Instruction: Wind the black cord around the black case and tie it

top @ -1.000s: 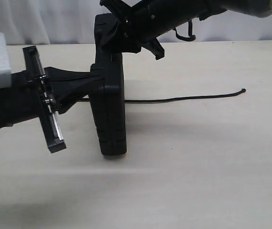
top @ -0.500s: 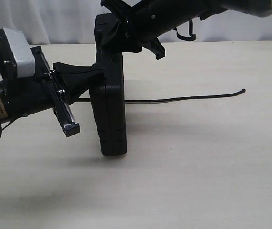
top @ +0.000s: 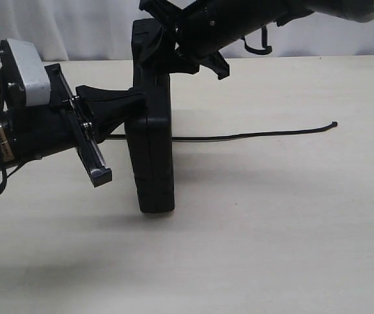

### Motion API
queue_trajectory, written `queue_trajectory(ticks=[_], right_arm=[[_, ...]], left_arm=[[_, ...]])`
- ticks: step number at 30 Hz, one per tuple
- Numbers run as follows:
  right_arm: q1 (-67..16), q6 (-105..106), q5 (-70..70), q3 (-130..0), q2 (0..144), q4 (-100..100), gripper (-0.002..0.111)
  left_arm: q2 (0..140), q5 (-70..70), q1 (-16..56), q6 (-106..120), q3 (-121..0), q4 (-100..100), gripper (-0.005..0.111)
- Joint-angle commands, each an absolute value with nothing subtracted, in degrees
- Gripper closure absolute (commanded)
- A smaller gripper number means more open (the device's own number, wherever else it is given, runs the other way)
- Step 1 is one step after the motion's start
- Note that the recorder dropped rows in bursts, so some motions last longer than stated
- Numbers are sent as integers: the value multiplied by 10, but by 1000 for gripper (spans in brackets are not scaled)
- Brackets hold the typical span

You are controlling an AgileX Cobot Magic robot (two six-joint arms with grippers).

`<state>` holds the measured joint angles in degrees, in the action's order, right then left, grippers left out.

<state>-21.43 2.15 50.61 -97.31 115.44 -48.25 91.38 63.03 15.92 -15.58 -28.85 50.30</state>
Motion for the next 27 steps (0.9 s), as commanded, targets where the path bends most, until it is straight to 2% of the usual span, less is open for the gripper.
queue_trajectory(ticks=[1, 12, 19, 27], right_arm=[[-208, 34, 492, -974, 1164, -430, 68], [-210, 21, 493, -1037, 1150, -424, 69], [-228, -49, 497, -1037, 1152, -296, 69], [-242, -52, 518, -1037, 1152, -266, 69]], left_arm=[[933, 559, 160, -149, -282, 518, 107], [932, 550, 160, -148, -282, 518, 107], [932, 550, 160, -149, -282, 518, 107], [932, 553, 160, -149, -282, 517, 107]])
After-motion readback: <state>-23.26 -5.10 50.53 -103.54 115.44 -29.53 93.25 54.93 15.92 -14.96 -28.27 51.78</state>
